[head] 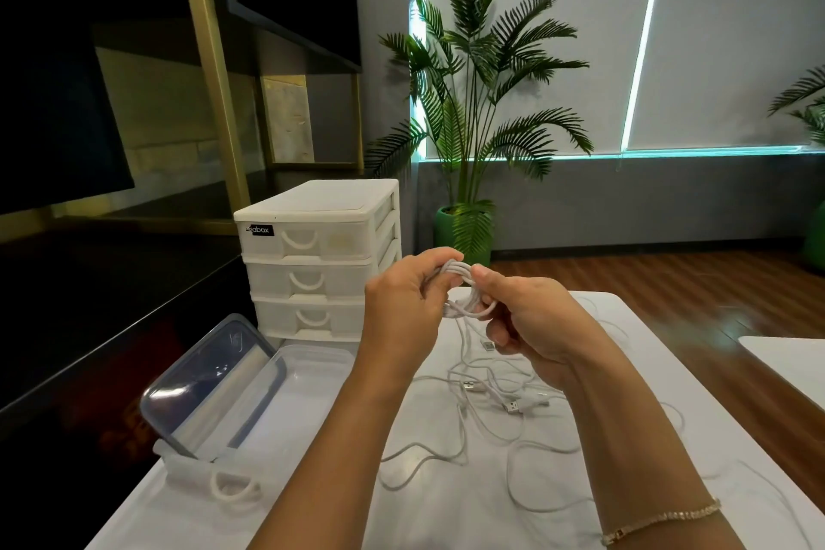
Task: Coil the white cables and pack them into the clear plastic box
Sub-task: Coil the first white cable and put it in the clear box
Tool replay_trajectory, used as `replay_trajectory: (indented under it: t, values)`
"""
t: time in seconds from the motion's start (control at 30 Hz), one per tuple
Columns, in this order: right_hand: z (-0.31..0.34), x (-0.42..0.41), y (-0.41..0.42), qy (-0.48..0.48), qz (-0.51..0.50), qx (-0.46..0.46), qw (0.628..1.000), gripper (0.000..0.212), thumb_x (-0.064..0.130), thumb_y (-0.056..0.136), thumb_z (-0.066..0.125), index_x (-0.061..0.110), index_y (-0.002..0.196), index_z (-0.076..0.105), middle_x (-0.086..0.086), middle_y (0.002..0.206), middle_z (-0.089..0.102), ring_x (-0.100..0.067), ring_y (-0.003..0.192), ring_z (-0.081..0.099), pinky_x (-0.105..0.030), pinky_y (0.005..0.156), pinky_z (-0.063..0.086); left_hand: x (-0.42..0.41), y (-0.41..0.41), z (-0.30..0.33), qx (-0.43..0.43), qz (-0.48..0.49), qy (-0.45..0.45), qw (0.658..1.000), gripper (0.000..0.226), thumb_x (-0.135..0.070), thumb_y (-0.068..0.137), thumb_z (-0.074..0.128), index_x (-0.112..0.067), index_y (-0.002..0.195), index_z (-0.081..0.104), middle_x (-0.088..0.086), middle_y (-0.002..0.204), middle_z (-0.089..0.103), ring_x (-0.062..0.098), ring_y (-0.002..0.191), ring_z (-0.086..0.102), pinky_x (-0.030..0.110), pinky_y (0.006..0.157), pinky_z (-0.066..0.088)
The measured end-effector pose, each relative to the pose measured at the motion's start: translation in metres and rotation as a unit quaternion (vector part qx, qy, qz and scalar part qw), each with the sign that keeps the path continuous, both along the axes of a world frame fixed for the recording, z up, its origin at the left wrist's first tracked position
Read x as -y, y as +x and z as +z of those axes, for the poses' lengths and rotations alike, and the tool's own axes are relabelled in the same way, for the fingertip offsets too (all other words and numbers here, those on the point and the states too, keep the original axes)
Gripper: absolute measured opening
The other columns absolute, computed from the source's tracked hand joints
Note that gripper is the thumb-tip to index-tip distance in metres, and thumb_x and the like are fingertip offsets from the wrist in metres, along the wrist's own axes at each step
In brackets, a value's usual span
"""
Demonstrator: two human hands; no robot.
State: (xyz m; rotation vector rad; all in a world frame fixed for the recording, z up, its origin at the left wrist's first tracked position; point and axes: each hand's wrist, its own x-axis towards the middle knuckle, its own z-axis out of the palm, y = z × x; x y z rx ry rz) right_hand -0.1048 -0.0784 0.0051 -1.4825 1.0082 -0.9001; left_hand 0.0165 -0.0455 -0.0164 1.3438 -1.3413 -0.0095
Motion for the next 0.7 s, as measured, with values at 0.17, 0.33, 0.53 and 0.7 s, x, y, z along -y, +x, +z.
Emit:
replay_trajectory:
  t: [0.17,0.33,0.53,0.7]
  values:
    - [-0.0004,-0.0001,0.0009,0.036,0.005,0.059,0.998,0.04,0.033,0.093,0.052,0.004,0.066,0.062,-0.005,0.054,0.055,-0.011,0.04,0.039,-0.026,0.049,0.034,0.0015,0.0008,-0.0011,0.01,0.002,0.029,1.0,0.019,-0.023,0.09,0.058,-0.024,0.107,0.065,-0.013,0.089,0.059,0.007,0.079,0.056,0.003,0.064,0.042]
    - [-0.0028,0.0013,0.0049,0.04,0.002,0.068,0.997,0.038,0.031,0.094,0.049,0.001,0.071,0.058,-0.001,0.043,0.053,-0.011,0.036,0.034,-0.027,0.048,0.032,0.0014,0.0032,-0.0021,-0.004,-0.003,0.041,0.999,0.021,-0.023,0.089,0.059,-0.025,0.108,0.066,-0.012,0.092,0.06,0.006,0.08,0.056,0.003,0.065,0.042]
    - [-0.0036,0.0015,0.0056,0.042,0.001,0.103,0.994,0.034,0.027,0.093,0.052,0.004,0.069,0.056,-0.006,0.048,0.043,-0.011,0.037,0.032,-0.026,0.047,0.034,0.0028,0.0031,-0.0033,-0.065,-0.032,0.039,0.997,0.019,-0.021,0.087,0.062,-0.024,0.106,0.067,-0.006,0.097,0.067,0.013,0.088,0.063,0.013,0.074,0.051]
    - [-0.0027,0.0045,0.0001,0.056,0.011,0.15,0.987,0.033,0.026,0.095,0.048,0.005,0.07,0.056,-0.001,0.053,0.057,-0.009,0.035,0.035,-0.022,0.041,0.037,0.0056,-0.0024,-0.0042,-0.116,-0.05,0.099,0.987,0.019,-0.022,0.089,0.061,-0.025,0.107,0.065,-0.003,0.103,0.069,0.013,0.096,0.062,0.02,0.076,0.049]
